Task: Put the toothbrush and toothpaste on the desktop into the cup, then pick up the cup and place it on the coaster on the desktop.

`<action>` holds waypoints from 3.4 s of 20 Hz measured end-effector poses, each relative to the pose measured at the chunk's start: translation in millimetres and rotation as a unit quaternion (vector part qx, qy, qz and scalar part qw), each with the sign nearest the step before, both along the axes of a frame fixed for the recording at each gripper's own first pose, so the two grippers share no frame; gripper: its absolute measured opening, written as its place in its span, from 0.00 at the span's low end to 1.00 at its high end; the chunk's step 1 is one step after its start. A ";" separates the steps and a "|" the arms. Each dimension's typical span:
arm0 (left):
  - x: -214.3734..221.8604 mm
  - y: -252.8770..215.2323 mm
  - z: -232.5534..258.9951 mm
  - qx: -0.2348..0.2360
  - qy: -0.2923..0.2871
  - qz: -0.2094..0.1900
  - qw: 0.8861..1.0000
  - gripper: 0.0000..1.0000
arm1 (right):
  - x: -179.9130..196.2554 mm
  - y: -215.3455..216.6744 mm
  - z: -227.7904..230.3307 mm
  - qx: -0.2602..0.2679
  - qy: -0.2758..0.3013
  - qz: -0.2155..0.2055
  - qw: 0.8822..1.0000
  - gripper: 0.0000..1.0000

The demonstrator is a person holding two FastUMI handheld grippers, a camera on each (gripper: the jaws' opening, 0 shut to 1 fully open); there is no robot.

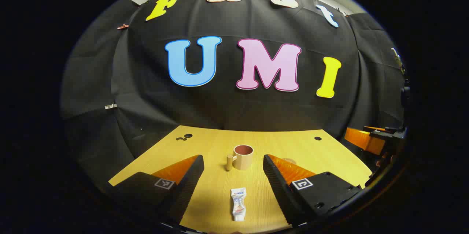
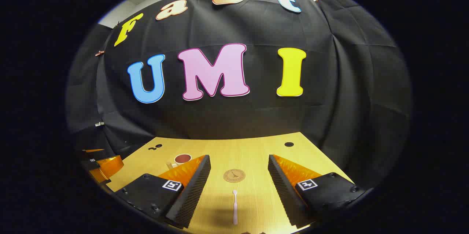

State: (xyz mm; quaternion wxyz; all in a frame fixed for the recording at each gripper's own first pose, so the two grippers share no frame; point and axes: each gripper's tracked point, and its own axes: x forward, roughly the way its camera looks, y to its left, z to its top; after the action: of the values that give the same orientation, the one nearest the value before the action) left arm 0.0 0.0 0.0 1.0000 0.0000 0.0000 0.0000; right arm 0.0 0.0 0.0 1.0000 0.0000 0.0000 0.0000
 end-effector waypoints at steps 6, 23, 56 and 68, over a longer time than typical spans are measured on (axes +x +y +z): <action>9.7 -3.9 -1.9 0.003 0.004 0.004 1.000 1.00 | 18.4 4.1 15.9 -0.019 -0.012 0.024 0.999 0.96; 30.5 -14.2 -38.9 -0.001 0.065 -0.004 0.998 1.00 | 40.7 -13.5 0.1 -0.011 0.014 0.026 1.000 0.96; 90.7 -18.3 -257.1 0.011 0.304 -0.006 0.953 0.91 | 82.0 -47.3 -99.8 -0.018 0.167 0.025 0.985 0.97; 97.9 -35.8 -256.2 0.067 0.310 -0.062 0.946 0.32 | 81.9 -35.6 -146.4 -0.017 0.232 0.046 0.972 0.97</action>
State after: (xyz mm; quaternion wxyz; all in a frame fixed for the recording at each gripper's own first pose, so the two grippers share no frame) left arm 97.9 -35.8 -256.2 0.9463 0.0666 0.3102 -0.0624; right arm 81.9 -35.6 -146.4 0.9715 -0.0171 0.2319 0.0460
